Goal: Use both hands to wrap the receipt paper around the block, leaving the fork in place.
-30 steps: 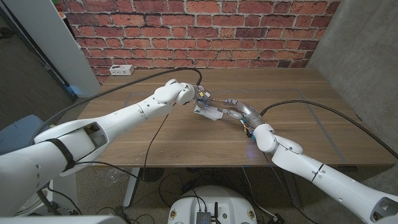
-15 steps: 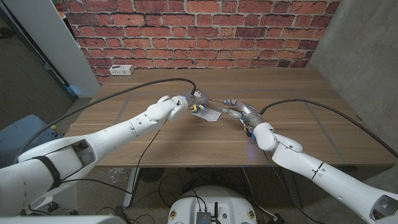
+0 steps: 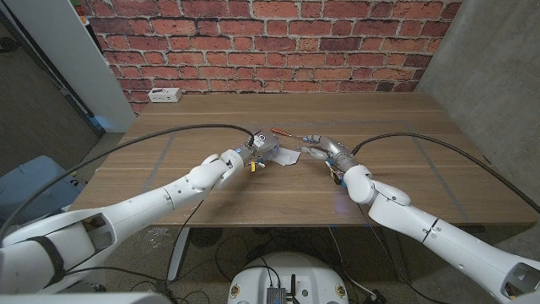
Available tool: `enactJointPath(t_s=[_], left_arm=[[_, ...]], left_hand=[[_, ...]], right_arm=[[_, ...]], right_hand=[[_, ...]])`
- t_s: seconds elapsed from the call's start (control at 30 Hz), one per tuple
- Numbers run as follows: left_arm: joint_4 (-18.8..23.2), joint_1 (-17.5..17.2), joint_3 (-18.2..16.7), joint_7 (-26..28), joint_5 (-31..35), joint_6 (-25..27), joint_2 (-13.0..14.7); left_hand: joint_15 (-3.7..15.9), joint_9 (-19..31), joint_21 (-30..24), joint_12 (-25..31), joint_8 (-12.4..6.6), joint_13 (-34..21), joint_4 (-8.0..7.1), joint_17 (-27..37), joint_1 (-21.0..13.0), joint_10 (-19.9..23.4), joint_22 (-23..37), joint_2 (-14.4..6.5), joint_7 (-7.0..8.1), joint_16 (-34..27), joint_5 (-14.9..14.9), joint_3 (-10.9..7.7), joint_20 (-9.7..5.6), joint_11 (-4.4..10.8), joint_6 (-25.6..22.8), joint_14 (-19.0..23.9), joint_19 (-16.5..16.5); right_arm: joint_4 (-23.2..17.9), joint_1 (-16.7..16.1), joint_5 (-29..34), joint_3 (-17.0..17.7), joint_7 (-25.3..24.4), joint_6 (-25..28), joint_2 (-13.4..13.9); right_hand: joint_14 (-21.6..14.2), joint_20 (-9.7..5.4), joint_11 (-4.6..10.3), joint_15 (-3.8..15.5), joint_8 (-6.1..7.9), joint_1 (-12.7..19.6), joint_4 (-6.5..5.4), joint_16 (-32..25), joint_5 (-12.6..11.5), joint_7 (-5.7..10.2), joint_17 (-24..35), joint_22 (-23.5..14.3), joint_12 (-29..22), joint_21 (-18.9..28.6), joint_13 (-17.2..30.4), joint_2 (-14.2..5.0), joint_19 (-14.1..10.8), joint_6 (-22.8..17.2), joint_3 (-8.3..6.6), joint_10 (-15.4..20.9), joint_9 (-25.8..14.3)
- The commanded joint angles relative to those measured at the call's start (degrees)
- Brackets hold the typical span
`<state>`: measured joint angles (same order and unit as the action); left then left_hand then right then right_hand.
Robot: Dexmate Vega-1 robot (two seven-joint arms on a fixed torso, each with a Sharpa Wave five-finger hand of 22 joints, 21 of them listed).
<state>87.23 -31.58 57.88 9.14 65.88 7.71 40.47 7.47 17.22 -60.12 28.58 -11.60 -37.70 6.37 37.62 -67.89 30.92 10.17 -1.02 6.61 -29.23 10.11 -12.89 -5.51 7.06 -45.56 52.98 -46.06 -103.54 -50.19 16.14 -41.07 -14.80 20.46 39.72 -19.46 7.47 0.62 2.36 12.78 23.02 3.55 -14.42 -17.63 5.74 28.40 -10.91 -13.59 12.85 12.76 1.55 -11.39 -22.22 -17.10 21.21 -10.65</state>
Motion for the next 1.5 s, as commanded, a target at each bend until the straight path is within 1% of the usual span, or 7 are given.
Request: enactJointPath(t_s=[0.03, 0.17, 0.33, 0.57, 0.6, 1.07, 1.5], left_arm=[[2.49, -3.28, -2.65, 4.40, 2.39, 4.60, 0.60], [5.57, -4.15, -4.35, 2.61, 2.12, 7.01, 0.97], [10.99, -5.13, -7.56, -3.87, -1.56, 8.41, 1.85], [15.66, -7.25, -11.66, -5.44, -6.09, 8.80, 2.86], [16.08, -7.57, -12.21, -5.31, -6.85, 8.71, 2.94], [17.55, -11.33, -19.02, -0.49, -20.49, 5.00, 2.73], [14.88, -13.79, -24.45, 4.57, -35.59, -2.50, 2.38]], left_hand=[[4.81, 0.03, 1.15, -0.13, 0.94, 0.74, -0.73, -0.39, 2.36, -1.28, 0.15, -1.02, 1.28, 1.64, 0.03, 0.42, -1.41, 0.09, 2.80, -2.22, 3.51], [4.58, -0.58, 5.15, -1.04, 1.17, 2.87, -2.10, -3.16, 7.08, -3.91, 0.13, -2.38, 2.99, 7.75, 0.12, 0.83, 2.77, 0.29, 7.45, -8.71, 14.07], [1.37, -1.97, 11.06, -5.01, 1.25, 6.68, -3.57, -9.21, 13.93, -10.90, -0.16, -1.78, 4.93, 17.69, 0.17, 1.82, 8.73, -0.03, 15.16, -21.03, 24.71], [-1.12, -3.04, 14.85, -7.69, 1.22, 9.10, -4.46, -12.64, 18.23, -14.21, -0.19, -1.35, 5.26, 19.22, 0.17, 2.62, 11.23, 0.38, 20.06, -27.73, 30.04], [-1.88, -3.32, 15.99, -8.21, 1.15, 9.68, -4.78, -13.50, 19.43, -14.46, -0.18, -1.39, 5.01, 19.15, 0.22, 2.83, 12.44, 0.20, 20.99, -29.28, 31.69], [-3.61, -4.02, 17.89, -9.77, 1.30, 11.19, -6.17, -15.66, 22.96, -15.16, -0.12, -2.92, 4.23, 18.52, 0.18, 2.94, 14.99, -0.98, 24.08, -31.37, 32.92], [-4.96, -4.68, 18.67, -11.35, 1.54, 12.43, -6.51, -17.17, 23.87, -15.88, -0.08, -5.39, 2.65, 17.95, 0.88, 1.74, 15.32, -2.77, 27.30, -31.12, 32.50]], right_arm=[[-0.50, -0.14, 0.93, 0.00, -0.35, 0.24, 0.30], [-0.56, -0.35, 1.06, 0.15, -0.73, -0.04, 0.29], [-0.55, -0.48, 1.45, 0.11, -1.00, -0.16, 0.27], [-0.59, -0.58, 1.97, 0.05, -1.20, -0.43, 0.26], [-0.58, -0.61, 1.87, 0.11, -1.15, -0.56, 0.27], [-1.29, -1.34, 2.38, 0.89, -3.12, -1.26, -0.43], [0.97, -2.06, 0.08, 2.74, -8.33, -6.17, -3.91]], right_hand=[[-0.51, -0.08, -0.08, 2.91, 0.11, 0.18, -0.08, -0.27, -0.39, 0.01, -0.04, -0.13, -0.43, 0.12, 0.15, -0.63, -0.38, -0.55, -0.59, 0.50, -0.14], [-0.53, -0.21, -0.07, 3.00, 0.07, 0.23, -0.01, -0.22, -0.35, 0.05, -0.14, -0.12, -0.43, 0.16, 0.13, -0.72, -0.51, -0.63, -0.66, 0.65, -0.13], [-0.57, -0.25, -0.03, 3.04, 0.00, 0.27, 0.05, -0.18, -0.31, 0.07, -0.23, -0.11, -0.38, 0.18, 0.12, -0.79, -0.61, -0.67, -0.72, 0.68, -0.13], [-0.80, -0.38, 0.04, 3.26, -0.15, 0.43, 0.20, -0.17, -0.24, 0.13, -0.40, -0.10, -0.34, 0.22, 0.10, -0.99, -0.77, -0.63, -0.89, 0.86, -0.12], [-0.78, -0.36, 0.06, 3.25, -0.17, 0.45, 0.22, -0.15, -0.23, 0.13, -0.41, -0.10, -0.32, 0.24, 0.10, -0.99, -0.83, -0.61, -0.90, 0.85, -0.12], [0.27, -0.44, -0.15, 2.97, -0.41, 1.10, 0.74, 0.47, -0.09, 0.03, -0.79, -0.07, 0.16, 0.35, 0.06, -1.45, -1.27, -0.71, -1.38, 0.22, -0.11], [0.80, -0.55, -0.18, 2.60, -0.57, 1.16, 0.83, 0.63, 0.17, 0.03, -0.80, -0.06, 0.39, 0.39, 0.04, -2.00, -1.50, -0.75, -1.56, 0.00, -0.10]])
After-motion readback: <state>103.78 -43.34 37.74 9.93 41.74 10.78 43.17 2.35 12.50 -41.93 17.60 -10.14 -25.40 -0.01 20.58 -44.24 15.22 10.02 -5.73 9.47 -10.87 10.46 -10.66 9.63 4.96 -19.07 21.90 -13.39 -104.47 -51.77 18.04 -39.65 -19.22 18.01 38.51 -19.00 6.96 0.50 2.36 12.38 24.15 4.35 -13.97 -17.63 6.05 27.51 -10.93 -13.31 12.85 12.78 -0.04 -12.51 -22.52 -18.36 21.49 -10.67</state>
